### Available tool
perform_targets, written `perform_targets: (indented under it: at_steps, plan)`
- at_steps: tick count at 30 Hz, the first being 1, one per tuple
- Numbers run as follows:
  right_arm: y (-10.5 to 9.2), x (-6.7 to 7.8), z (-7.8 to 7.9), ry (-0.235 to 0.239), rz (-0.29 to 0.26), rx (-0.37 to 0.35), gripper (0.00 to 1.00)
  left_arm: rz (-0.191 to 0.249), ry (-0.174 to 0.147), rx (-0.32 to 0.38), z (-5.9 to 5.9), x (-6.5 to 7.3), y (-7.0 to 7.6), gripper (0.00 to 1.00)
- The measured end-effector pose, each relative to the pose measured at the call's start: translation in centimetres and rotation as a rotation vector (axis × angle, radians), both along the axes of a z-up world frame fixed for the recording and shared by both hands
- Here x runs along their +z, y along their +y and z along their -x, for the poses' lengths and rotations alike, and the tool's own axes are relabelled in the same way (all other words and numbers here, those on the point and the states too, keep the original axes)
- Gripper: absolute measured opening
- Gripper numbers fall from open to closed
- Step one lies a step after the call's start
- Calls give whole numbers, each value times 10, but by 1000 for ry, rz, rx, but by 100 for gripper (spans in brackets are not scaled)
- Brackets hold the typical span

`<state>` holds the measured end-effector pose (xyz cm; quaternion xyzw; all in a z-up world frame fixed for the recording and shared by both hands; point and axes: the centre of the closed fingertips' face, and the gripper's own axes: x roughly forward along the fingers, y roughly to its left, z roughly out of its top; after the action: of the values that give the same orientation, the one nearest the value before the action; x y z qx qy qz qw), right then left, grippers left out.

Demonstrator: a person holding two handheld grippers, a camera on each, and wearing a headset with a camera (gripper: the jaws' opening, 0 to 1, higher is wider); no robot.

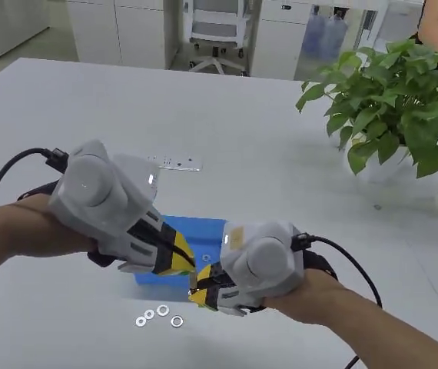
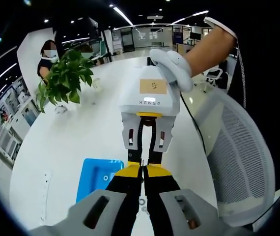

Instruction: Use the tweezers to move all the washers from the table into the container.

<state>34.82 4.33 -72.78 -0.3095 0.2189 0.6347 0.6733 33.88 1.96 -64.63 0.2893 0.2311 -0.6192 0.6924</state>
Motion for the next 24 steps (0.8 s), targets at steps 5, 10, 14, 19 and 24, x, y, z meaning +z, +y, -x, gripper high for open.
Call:
perform_targets:
  at_steps: [5, 10, 14, 19, 24]
  plan:
    - [2, 5, -8, -9, -9, -5, 9, -7, -14, -2, -7, 5, 1, 5]
    - [5, 10, -19, -20, -14, -6, 9, -13, -30, 0, -16, 10, 3, 5]
    - [7, 13, -28, -28, -19, -7, 9, -14, -41, 5, -24, 12, 5, 5]
    - [8, 13, -38, -38, -20, -4, 9, -15, -49, 7, -34, 12, 7, 5]
    - [10, 11, -51, -49, -21, -6, 9, -19, -60, 9, -47, 9, 8, 5]
